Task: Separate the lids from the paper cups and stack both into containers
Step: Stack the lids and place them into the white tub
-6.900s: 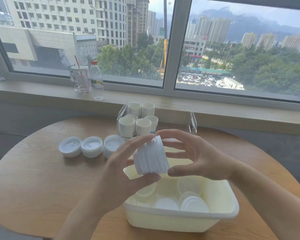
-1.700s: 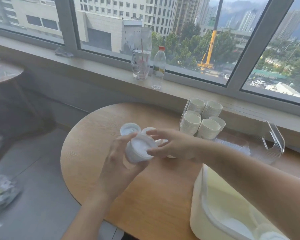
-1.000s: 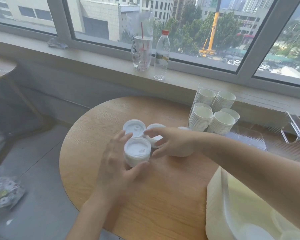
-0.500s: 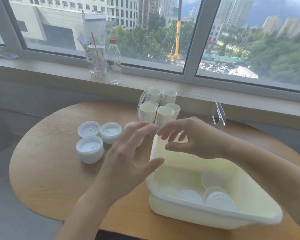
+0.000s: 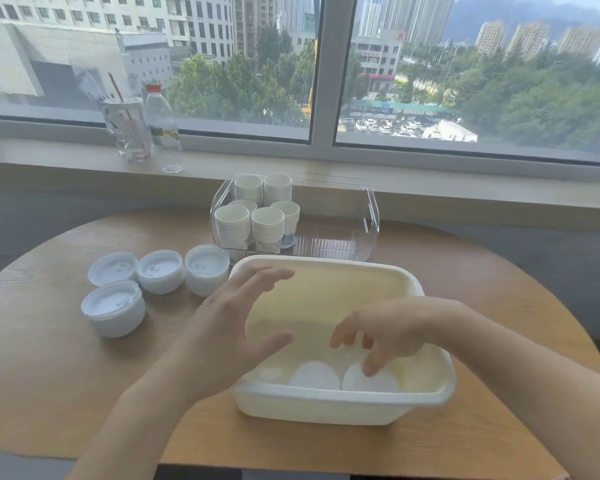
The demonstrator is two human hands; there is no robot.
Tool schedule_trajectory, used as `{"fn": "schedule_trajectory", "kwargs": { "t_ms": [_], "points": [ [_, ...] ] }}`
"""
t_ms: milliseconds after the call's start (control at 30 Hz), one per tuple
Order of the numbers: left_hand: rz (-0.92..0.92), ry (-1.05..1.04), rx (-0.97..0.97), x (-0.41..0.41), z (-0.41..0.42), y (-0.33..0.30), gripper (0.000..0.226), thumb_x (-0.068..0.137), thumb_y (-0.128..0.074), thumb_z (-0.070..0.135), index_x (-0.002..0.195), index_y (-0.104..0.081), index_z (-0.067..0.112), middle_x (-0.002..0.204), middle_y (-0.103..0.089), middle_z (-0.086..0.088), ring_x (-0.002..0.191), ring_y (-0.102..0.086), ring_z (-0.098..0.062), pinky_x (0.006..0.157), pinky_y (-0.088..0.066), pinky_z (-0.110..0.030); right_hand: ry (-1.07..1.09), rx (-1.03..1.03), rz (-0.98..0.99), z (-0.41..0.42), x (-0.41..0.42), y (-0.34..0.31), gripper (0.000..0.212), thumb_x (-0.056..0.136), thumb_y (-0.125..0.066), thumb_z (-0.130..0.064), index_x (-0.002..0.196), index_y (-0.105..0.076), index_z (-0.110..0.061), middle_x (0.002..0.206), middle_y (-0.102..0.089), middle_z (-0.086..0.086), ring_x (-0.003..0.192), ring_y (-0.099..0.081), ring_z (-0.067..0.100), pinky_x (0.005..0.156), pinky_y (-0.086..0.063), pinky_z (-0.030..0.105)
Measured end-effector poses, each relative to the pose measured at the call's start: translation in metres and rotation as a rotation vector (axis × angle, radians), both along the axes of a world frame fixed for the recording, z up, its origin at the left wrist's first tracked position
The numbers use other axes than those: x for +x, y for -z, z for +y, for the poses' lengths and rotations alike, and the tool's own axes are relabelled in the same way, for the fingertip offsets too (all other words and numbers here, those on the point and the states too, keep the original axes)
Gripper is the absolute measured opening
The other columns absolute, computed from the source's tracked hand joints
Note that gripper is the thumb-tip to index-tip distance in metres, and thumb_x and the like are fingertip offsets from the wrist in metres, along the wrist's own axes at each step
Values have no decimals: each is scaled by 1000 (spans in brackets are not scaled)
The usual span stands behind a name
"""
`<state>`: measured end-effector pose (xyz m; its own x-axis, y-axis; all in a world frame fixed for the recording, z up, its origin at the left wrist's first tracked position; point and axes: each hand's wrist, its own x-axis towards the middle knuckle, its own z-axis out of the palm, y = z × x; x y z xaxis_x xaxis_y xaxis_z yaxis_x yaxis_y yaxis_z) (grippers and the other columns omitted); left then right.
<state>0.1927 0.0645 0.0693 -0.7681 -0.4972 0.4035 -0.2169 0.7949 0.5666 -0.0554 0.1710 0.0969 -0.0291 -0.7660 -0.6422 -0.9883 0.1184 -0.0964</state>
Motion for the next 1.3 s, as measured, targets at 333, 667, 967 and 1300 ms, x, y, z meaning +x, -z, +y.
{"fn": "schedule_trajectory", "kwargs": {
  "t_ms": [333,667,967,1300],
  "points": [
    [20,-21,17,7,6,-5,65,83,-86,40,138,-51,48,129,-47,41,118,-50,15,93,-34,0,104,-431,-258,0,1,-15,26,94,-76,-34,118,-66,-38,110,-68,-21,99,-66,1,87,-53,25],
    [-45,15,-129,-10,4,-16,83,77,-82,63,147,-39,60,145,-47,36,137,-42,8,106,-33,-12,528,-593,-893,-7,31,-16,33,92,-80,-28,123,-74,-23,110,-65,28,92,-72,28,85,-63,37],
    [118,-1,-8,-13,7,-9,65,80,-80,49,141,-58,41,135,-58,31,127,-55,-1,90,-51,-15,565,-477,-1196,4,29,-17,48,91,-81,-16,137,-66,-21,133,-64,25,121,-67,39,105,-55,53],
    [80,7,48,-12,4,-10,70,78,-91,41,137,-55,51,131,-52,36,123,-54,2,88,-51,-15,606,-559,-1239,7,33,-17,62,81,-87,-12,135,-58,-24,129,-71,8,113,-72,29,90,-62,43]
  ]
}}
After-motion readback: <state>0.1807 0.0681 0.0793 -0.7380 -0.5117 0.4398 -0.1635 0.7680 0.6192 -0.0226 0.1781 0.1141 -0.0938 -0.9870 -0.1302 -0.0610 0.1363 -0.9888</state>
